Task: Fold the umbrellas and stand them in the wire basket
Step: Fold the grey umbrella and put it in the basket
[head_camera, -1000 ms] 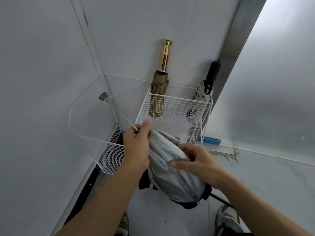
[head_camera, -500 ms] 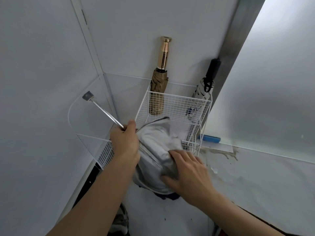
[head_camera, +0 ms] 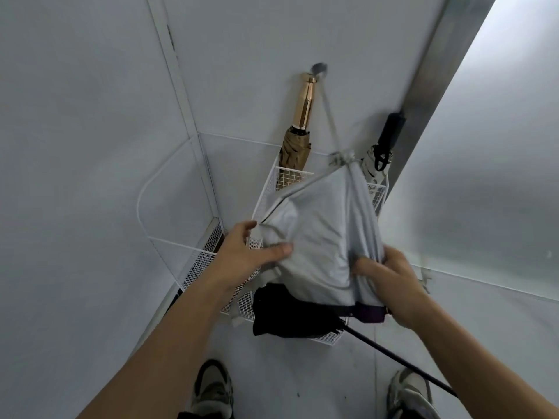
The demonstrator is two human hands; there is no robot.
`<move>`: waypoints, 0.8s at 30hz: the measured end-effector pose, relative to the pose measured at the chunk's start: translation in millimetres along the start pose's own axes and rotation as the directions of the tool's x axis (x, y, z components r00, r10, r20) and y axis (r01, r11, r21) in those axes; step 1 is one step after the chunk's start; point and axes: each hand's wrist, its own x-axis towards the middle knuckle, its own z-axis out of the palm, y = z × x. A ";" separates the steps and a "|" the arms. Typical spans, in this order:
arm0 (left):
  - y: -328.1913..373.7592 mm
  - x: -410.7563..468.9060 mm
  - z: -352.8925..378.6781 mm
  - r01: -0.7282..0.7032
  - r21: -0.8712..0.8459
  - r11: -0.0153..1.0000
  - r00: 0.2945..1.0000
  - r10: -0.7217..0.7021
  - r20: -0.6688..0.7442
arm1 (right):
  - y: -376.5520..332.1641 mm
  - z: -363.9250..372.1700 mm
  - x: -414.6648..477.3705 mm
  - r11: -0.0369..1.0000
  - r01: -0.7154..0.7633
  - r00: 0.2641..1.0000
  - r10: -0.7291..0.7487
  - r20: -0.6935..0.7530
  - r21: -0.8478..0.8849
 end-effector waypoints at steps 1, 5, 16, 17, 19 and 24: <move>-0.3 -0.5 -3.8 0.032 0.036 0.999 0.999 -0.032 0.016 | -1.3 -3.7 1.7 0.998 -0.014 1.000 0.015 -0.023 0.055; 2.2 -2.6 -13.7 0.045 -0.003 0.999 0.996 -0.045 0.082 | -6.3 -13.0 2.5 0.980 -0.058 0.996 0.071 -0.060 0.189; 11.6 -1.4 -16.4 -0.098 -0.181 0.979 0.967 0.136 0.216 | -9.1 -23.5 3.9 0.908 -0.219 0.967 0.250 -0.043 0.358; 10.9 -1.7 -18.7 -0.080 -0.169 0.982 0.960 0.122 0.252 | -9.7 -24.5 3.6 0.904 -0.223 0.967 0.252 -0.032 0.365; 6.6 -2.1 -19.5 -0.065 -0.087 0.994 0.948 0.089 0.306 | -9.6 -24.1 2.3 0.904 -0.239 0.967 0.254 0.004 0.354; 8.5 -1.6 -12.8 -0.208 -0.086 0.974 0.967 0.218 0.132 | -8.1 -12.3 -1.8 0.957 -0.205 0.978 0.189 0.092 0.207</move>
